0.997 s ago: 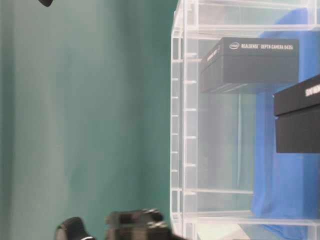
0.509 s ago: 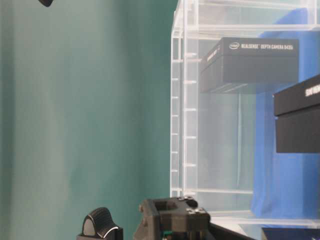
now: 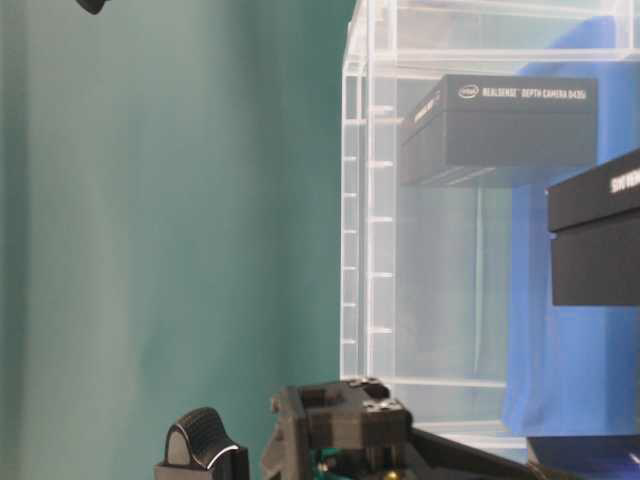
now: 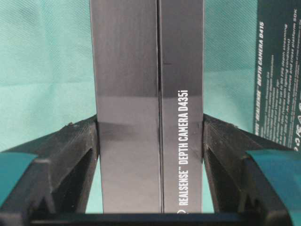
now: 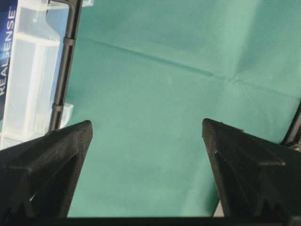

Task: Take out the box from the case.
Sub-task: 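Carry the box forward and lower it onto the table left of the first box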

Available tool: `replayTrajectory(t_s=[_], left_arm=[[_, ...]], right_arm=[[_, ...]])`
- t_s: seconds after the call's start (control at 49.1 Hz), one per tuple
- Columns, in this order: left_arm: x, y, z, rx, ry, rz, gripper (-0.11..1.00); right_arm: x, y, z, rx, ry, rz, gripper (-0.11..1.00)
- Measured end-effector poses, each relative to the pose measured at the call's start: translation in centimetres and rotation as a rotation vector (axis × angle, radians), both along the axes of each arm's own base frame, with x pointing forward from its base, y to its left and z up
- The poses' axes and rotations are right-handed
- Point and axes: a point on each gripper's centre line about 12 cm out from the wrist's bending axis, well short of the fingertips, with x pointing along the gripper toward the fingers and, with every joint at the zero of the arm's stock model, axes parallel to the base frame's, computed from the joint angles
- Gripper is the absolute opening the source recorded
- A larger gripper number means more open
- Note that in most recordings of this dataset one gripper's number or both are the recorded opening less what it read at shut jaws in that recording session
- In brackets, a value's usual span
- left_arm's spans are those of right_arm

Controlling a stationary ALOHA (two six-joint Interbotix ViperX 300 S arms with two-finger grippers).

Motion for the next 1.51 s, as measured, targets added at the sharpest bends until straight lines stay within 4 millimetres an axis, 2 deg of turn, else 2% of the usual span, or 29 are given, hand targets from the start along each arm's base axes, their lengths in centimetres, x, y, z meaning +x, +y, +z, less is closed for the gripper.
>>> replayTrajectory(t_s=[0.061,0.183,0.265,0.773,0.916,1.119,1.364,1.506], left_arm=[[0.0,0.0,0.0,-0.001,0.001,-0.001,0.62],[0.0,-0.1,0.1,-0.003,0.000,-0.003,0.90],[-0.1,-0.2,0.0,-0.005,0.002,-0.004,1.00],[-0.2,-0.7,0.0,-0.033,0.008,0.001,0.99],[-0.1,-0.8,0.6,-0.049,-0.006,0.007,0.99],[-0.1,-1.1,3.5,-0.087,-0.045,0.019,0.99],[-0.8,-0.8,9.8,-0.083,-0.051,0.034,0.99],[-1.6,-0.5,12.8,-0.076,-0.033,0.046,0.99]], right_arm=[[0.0,0.0,0.0,-0.001,-0.003,0.000,0.91],[0.0,0.0,0.0,-0.001,-0.003,0.000,0.91],[0.0,0.0,0.0,-0.001,-0.001,0.003,0.91],[0.0,0.1,0.0,-0.001,-0.001,0.005,0.91],[0.1,0.1,0.1,-0.002,-0.004,0.008,0.91],[0.1,0.2,0.0,-0.001,-0.001,0.009,0.91],[0.1,0.2,0.0,-0.001,-0.001,0.011,0.91],[0.1,0.2,0.1,-0.002,-0.004,0.009,0.91]])
